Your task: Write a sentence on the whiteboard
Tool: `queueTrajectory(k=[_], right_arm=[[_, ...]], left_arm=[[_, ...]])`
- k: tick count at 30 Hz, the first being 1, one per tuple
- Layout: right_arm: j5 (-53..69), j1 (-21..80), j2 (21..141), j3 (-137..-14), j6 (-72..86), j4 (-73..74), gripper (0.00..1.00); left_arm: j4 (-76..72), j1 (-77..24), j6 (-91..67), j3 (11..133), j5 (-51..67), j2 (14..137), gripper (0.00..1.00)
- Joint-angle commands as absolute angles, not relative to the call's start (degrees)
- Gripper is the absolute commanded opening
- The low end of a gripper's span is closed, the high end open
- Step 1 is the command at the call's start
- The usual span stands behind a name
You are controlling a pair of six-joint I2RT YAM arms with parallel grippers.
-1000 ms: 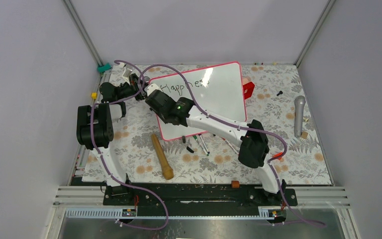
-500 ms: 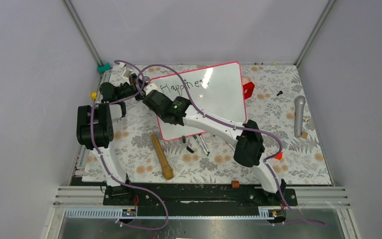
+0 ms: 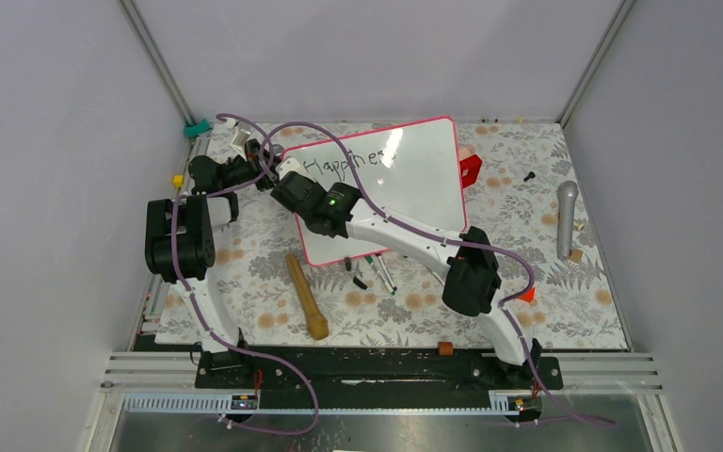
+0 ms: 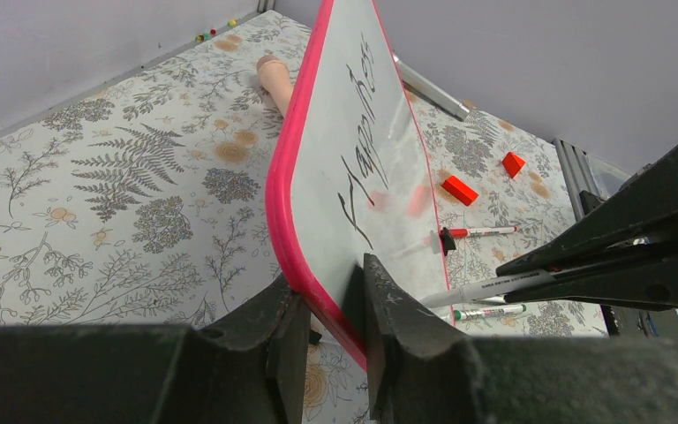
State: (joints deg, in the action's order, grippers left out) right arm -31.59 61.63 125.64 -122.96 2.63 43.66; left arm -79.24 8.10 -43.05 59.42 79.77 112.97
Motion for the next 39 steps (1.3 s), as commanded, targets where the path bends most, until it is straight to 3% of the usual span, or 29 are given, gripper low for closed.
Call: queueTrajectory(k=[1, 11, 27, 39], right_arm=[[-35.2, 61.1, 124.2, -124.3, 3.2, 44.7, 0.00], [-25.4, 59.7, 106.3, -100.0, 5.2, 22.4, 0.00], [-29.0, 59.2, 114.8, -110.3, 4.3, 31.0, 0.00], [-31.9, 59.2, 116.7, -111.3, 3.6, 32.3, 0.00]], left_arm=[[-84.1, 6.9, -33.8, 58.0, 94.7, 113.8, 0.00], [-84.1, 6.9, -33.8, 58.0, 94.7, 113.7, 0.00], [-84.0, 6.9, -33.8, 58.0, 94.7, 113.8, 0.00], [-84.0, 7.0, -33.8, 58.0, 94.7, 113.8, 0.00]])
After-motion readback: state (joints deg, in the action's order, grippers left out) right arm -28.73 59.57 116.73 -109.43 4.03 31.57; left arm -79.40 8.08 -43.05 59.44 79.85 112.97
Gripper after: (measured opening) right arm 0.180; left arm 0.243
